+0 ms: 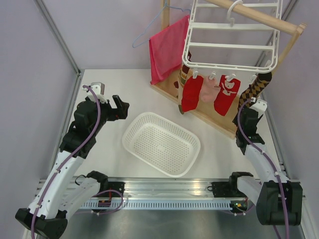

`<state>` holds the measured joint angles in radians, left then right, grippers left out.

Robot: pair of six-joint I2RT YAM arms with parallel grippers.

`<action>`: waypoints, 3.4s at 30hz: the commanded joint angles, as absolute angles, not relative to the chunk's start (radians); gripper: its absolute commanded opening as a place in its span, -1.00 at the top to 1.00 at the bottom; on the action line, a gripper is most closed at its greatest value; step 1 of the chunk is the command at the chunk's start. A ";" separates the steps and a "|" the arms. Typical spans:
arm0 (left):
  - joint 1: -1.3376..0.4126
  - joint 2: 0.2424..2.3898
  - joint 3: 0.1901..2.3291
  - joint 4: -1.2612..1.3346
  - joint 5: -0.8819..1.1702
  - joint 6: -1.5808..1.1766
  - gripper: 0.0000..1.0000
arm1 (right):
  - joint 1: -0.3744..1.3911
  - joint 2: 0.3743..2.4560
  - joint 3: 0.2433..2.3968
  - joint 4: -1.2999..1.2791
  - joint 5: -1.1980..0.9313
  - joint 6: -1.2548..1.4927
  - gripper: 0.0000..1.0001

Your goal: Remove the socks clipped to the hanger

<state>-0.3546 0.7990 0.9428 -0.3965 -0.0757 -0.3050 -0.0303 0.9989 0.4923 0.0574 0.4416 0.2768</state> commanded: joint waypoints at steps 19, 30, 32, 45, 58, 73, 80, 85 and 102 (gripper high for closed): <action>-0.348 0.792 0.966 -0.390 -0.067 -0.267 -1.00 | -0.035 1.112 0.482 0.256 0.403 0.204 0.98; -0.348 0.775 0.973 -0.390 -0.087 -0.273 -0.98 | -0.006 0.882 0.463 0.141 0.313 0.230 0.98; -0.348 0.767 0.974 -0.390 -0.089 -0.275 -0.97 | 0.043 0.825 0.463 0.106 0.313 0.235 0.98; -0.411 0.796 0.989 -0.391 -0.121 -0.265 -0.97 | 0.332 0.704 0.459 0.031 0.385 0.311 0.99; -0.790 0.903 1.042 -0.413 -0.421 -0.330 -0.98 | 0.701 0.842 0.468 0.129 0.607 0.339 0.98; -1.069 1.224 1.325 -0.250 -0.378 -0.279 -1.00 | 0.943 0.925 0.506 0.198 0.713 0.334 0.98; -1.071 1.256 1.299 -0.117 -0.215 -0.268 -1.00 | 1.040 0.937 0.503 0.239 0.733 0.314 0.98; -1.071 1.290 1.296 -0.032 -0.128 -0.227 -1.00 | 1.088 0.930 0.508 0.264 0.738 0.305 0.98; -1.069 1.468 1.420 0.091 0.117 -0.163 -1.00 | 1.183 0.960 0.545 0.265 0.755 0.307 0.98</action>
